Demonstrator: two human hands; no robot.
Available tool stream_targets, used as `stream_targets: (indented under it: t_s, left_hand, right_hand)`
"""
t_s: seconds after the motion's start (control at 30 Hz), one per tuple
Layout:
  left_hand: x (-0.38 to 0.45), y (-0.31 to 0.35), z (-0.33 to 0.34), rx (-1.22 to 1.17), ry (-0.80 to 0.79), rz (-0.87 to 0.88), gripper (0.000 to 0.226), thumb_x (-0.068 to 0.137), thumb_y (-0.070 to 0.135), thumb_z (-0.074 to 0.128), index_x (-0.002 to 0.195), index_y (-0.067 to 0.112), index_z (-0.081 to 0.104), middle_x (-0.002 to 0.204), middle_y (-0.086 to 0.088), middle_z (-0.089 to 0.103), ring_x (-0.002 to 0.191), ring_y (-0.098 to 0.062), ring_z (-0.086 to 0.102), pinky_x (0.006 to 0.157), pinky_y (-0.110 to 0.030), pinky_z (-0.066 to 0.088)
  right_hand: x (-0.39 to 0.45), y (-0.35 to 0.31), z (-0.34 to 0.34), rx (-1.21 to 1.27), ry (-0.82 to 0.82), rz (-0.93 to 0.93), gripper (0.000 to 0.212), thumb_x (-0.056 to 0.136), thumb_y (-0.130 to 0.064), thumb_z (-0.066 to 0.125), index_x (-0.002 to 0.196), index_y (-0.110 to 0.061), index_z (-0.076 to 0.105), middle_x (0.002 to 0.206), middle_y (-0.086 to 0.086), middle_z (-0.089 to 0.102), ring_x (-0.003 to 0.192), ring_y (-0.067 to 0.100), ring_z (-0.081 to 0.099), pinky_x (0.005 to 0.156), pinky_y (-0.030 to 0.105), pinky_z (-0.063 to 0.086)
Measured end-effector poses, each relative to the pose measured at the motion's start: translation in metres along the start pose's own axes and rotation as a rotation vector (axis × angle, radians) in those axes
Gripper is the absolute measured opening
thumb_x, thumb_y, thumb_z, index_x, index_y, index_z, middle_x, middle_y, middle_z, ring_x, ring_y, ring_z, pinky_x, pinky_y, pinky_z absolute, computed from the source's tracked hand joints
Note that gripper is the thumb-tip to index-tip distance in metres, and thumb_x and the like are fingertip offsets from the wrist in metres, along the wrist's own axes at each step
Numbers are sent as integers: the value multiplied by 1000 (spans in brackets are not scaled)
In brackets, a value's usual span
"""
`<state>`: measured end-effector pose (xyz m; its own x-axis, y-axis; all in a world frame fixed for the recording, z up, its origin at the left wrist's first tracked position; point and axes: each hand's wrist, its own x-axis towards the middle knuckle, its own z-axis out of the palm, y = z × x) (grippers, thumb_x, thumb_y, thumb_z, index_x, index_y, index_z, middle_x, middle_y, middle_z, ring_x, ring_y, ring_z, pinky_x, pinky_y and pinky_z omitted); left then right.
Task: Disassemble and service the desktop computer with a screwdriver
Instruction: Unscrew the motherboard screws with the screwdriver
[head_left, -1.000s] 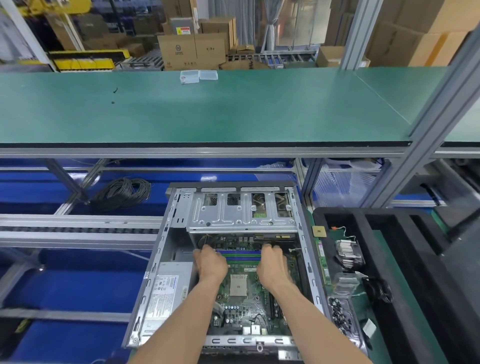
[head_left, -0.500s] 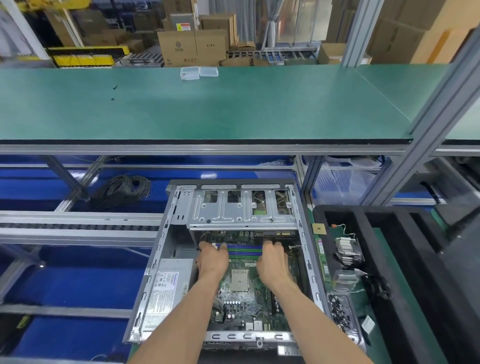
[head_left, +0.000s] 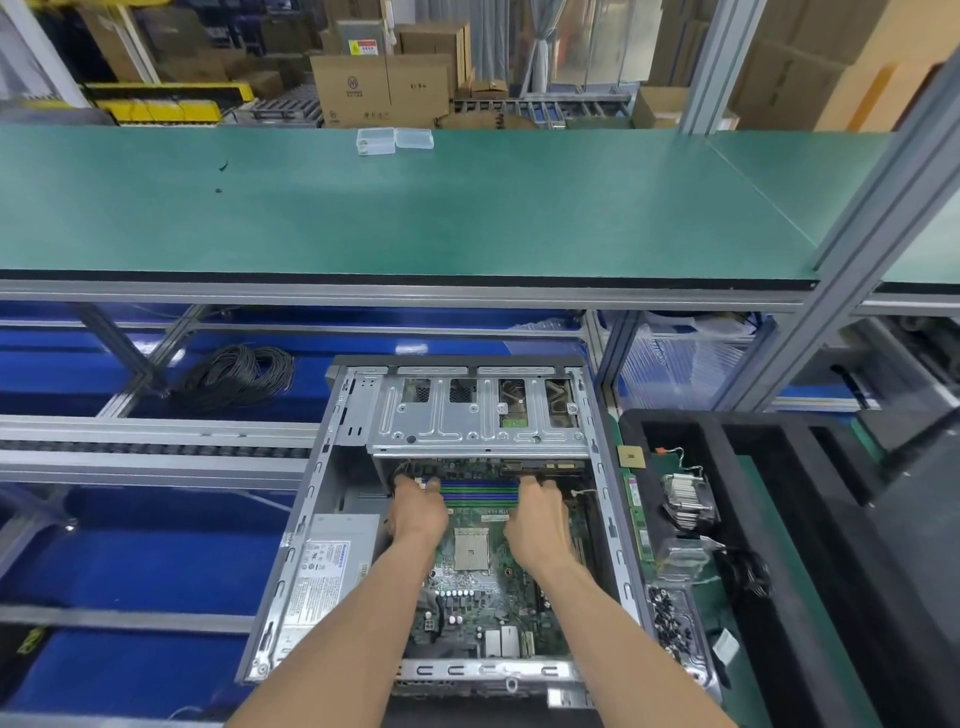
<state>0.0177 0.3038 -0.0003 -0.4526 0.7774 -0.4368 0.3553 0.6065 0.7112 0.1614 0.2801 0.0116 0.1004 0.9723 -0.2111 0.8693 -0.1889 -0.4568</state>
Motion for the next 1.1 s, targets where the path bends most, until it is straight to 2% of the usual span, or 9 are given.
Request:
stream_targets:
  t_s: [0.17, 0.27, 0.37, 0.53, 0.7, 0.8, 0.93, 1.03, 1.1]
  left_hand:
    - [5, 2, 2, -70, 7, -31, 38, 104, 29, 49, 131, 3, 45, 123, -20, 58, 114, -39, 54, 99, -49, 45]
    - [10, 4, 3, -61, 3, -43, 28, 102, 25, 52, 120, 3, 50, 113, -17, 61, 108, -39, 58, 97, -49, 48]
    - [14, 6, 6, -29, 10, -62, 11, 100, 16, 53, 102, 6, 50, 113, -20, 64, 103, -38, 60, 94, -47, 50]
    - [18, 11, 7, -48, 9, -114, 19, 99, 6, 47, 113, -2, 56, 118, -23, 62, 105, -39, 58, 90, -44, 49]
    - [19, 14, 7, -35, -1, -126, 26, 99, 3, 43, 120, -6, 56, 121, -24, 62, 107, -38, 60, 92, -45, 51]
    - [18, 14, 5, -2, -20, -125, 28, 100, 3, 42, 125, -6, 54, 123, -24, 61, 104, -36, 59, 91, -43, 51]
    - [11, 19, 0, 147, -64, -107, 46, 102, 11, 44, 143, -6, 34, 135, -26, 55, 119, -40, 57, 98, -45, 50]
    - [2, 18, -1, 282, -134, -17, 76, 101, 24, 54, 152, -4, 5, 145, -27, 45, 131, -40, 48, 104, -42, 43]
    - [-5, 15, -2, 339, -174, 39, 92, 97, 29, 61, 154, -1, -5, 154, -29, 26, 141, -42, 35, 114, -45, 34]
  right_hand:
    - [-7, -2, -8, -52, -16, -67, 60, 91, -6, 64, 147, -10, 44, 131, 17, 48, 110, 29, 58, 83, 31, 51]
    - [-16, -2, -16, -150, -32, -129, 45, 91, -13, 63, 134, -9, 51, 127, 14, 50, 106, 30, 60, 75, 34, 50]
    - [-27, -4, -22, -158, -197, -234, 25, 90, -10, 60, 115, -9, 61, 119, 10, 59, 95, 27, 64, 77, 35, 56]
    - [-42, -9, -30, -126, -581, -520, 38, 84, -23, 66, 121, -15, 60, 115, 3, 57, 104, 21, 56, 92, 42, 55]
    - [-50, -4, -28, -462, -627, -646, 66, 79, -26, 76, 136, -8, 47, 121, 11, 49, 109, 30, 54, 87, 42, 54]
    - [-52, -7, -28, -618, -590, -678, 54, 85, -25, 76, 129, -4, 54, 116, 16, 58, 102, 36, 62, 83, 46, 58]
    - [-54, -11, -31, -624, -549, -695, 22, 85, -19, 73, 99, -3, 66, 101, 17, 64, 89, 34, 64, 76, 43, 59]
    - [-55, -10, -34, -599, -527, -675, 17, 84, -17, 73, 93, -5, 66, 99, 16, 65, 85, 34, 64, 73, 41, 58]
    - [-56, -11, -35, -587, -521, -671, 16, 83, -17, 72, 92, -5, 67, 99, 16, 66, 85, 34, 64, 73, 41, 57]
